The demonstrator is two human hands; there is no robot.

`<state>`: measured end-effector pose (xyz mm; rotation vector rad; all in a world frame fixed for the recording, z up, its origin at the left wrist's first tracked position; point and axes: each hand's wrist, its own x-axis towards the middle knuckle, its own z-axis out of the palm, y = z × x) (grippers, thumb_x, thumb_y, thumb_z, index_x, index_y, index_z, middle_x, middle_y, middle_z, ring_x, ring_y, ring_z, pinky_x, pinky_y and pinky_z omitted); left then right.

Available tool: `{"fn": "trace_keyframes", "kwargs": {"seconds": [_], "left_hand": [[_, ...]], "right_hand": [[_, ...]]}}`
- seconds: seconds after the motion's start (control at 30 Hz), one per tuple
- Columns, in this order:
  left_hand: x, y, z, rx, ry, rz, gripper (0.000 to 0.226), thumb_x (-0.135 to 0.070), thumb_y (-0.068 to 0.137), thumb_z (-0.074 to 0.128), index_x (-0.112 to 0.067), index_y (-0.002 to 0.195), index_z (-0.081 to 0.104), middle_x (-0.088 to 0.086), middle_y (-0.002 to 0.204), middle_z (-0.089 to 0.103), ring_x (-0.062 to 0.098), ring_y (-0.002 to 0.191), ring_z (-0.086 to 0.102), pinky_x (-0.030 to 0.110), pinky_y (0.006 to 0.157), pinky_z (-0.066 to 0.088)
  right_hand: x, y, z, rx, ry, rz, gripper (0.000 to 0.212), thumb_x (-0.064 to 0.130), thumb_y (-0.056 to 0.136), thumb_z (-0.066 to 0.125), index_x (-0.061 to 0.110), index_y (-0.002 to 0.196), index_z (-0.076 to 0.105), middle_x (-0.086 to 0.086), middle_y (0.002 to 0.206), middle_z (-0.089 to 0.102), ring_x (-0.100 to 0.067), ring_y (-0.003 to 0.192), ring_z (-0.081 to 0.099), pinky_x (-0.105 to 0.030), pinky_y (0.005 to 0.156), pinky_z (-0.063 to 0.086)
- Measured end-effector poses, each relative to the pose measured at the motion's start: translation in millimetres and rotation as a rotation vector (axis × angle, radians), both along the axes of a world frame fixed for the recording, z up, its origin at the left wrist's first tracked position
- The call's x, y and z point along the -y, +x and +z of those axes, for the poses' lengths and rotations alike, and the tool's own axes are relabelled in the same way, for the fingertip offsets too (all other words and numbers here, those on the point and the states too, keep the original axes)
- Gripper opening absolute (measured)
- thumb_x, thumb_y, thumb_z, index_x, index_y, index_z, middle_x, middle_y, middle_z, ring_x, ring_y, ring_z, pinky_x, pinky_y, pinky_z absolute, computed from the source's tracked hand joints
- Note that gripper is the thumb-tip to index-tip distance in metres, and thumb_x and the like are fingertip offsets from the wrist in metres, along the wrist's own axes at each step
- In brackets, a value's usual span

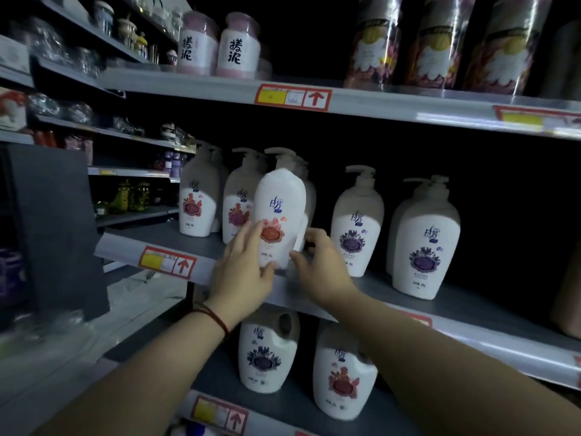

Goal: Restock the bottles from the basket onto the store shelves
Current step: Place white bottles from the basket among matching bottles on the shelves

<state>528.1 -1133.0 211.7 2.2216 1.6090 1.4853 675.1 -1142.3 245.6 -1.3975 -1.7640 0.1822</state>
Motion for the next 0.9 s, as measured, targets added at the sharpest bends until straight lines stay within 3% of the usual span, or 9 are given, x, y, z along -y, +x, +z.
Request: {"fn": "trace_keyframes", "kwargs": {"seconds": [0.13,0.27,0.4,0.47,0.53,0.67,0.8,0.9], "left_hand": [[41,15,-24,-0.297,0.183,0.083,0.057,-0.031,0.081,0.062,-0.017,0.135,0.047,0.003,0.138,0.05,0.026,0.125,0.048,0.043,0.095,0.046],[80,48,-66,-0.502,0.237,-0.034,0.044,-0.031,0.073,0.07,-0.016,0.113,0.064,0.002,0.109,0.068,0.026,0.101,0.064,0.036,0.076,0.053],[124,92,-129,-0.668,0.11,-0.172,0.033,-0.037,0.074,0.05,-0.019,0.096,0.067,-0.001,0.091,0.069,0.023,0.088,0.066,0.034,0.067,0.053],[144,117,-166,-0.769,-0.007,-0.29,0.033,-0.038,0.073,0.049,-0.018,0.094,0.067,0.001,0.089,0.069,0.025,0.087,0.066,0.035,0.068,0.052],[159,144,-203,-0.86,-0.152,-0.401,0.036,-0.04,0.079,0.054,-0.017,0.104,0.064,0.004,0.102,0.066,0.028,0.099,0.062,0.037,0.078,0.049],[179,195,-273,-1.126,-0.434,-0.565,0.05,-0.048,0.085,0.052,-0.023,0.128,0.048,0.002,0.128,0.055,0.025,0.123,0.05,0.039,0.096,0.043],[184,232,-339,-1.357,-0.628,-0.688,0.049,-0.047,0.084,0.055,-0.021,0.126,0.052,0.005,0.13,0.056,0.028,0.123,0.053,0.041,0.096,0.044],[182,256,-393,-1.428,-0.787,-0.743,0.047,-0.044,0.084,0.06,-0.023,0.125,0.055,0.005,0.131,0.057,0.026,0.122,0.055,0.041,0.096,0.046]], "right_hand": [[57,41,-36,0.495,0.152,-0.058,0.033,0.023,0.088,0.047,0.008,0.116,0.055,-0.013,0.118,0.058,-0.034,0.106,0.055,-0.041,0.089,0.046],[110,94,-89,0.879,0.236,-0.11,0.042,0.029,0.075,0.045,0.012,0.111,0.06,-0.012,0.124,0.062,-0.032,0.114,0.056,-0.042,0.097,0.043],[170,145,-155,0.889,-0.065,-0.099,0.037,0.025,0.07,0.057,0.012,0.104,0.057,-0.012,0.112,0.065,-0.035,0.1,0.064,-0.039,0.073,0.054],[201,167,-187,0.89,-0.286,-0.112,0.037,0.027,0.079,0.05,0.011,0.112,0.057,-0.012,0.118,0.06,-0.035,0.107,0.058,-0.041,0.08,0.05],[224,193,-221,0.921,-0.507,-0.134,0.041,0.026,0.088,0.047,0.014,0.128,0.048,-0.011,0.132,0.05,-0.032,0.122,0.047,-0.041,0.093,0.043],[258,232,-290,0.922,-0.857,-0.128,0.053,0.023,0.088,0.052,0.019,0.139,0.036,-0.008,0.141,0.042,-0.03,0.131,0.039,-0.043,0.102,0.039],[270,254,-353,0.836,-1.096,-0.133,0.046,0.022,0.089,0.055,0.018,0.133,0.044,-0.009,0.138,0.048,-0.031,0.127,0.048,-0.044,0.096,0.047],[270,262,-403,0.727,-1.23,-0.168,0.055,0.021,0.089,0.06,0.015,0.139,0.038,-0.01,0.135,0.051,-0.031,0.121,0.053,-0.04,0.09,0.049]]}}
